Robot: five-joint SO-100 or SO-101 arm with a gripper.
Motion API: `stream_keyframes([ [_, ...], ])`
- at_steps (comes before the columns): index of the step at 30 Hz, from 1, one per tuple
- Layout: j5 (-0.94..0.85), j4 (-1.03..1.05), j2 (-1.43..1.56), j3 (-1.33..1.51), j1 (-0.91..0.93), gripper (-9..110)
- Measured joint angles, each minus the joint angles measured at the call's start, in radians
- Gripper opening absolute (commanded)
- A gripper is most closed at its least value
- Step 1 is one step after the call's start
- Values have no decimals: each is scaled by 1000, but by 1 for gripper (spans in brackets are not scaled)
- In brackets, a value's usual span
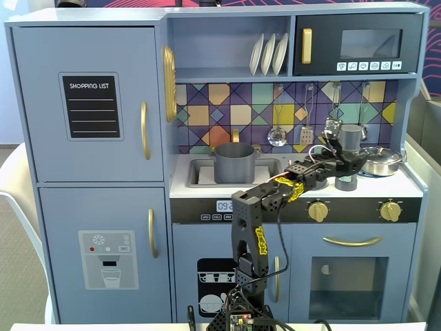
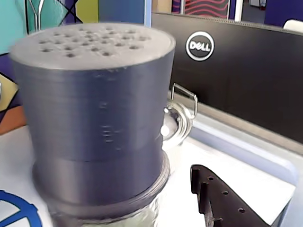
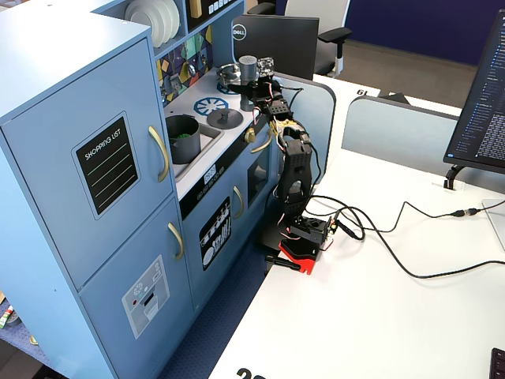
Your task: Put salt in the gray recipient
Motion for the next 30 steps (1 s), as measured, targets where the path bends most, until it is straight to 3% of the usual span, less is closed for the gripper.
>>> stream_keyframes([
  [9, 14, 0, -137, -135, -11, 54],
  [13, 14, 0, -153, -155, -31, 32],
  [16, 14, 0, -153, -160, -51, 0],
  [22, 20, -32, -155, -164, -72, 0],
  [30, 193, 17, -95, -222, -117, 0],
])
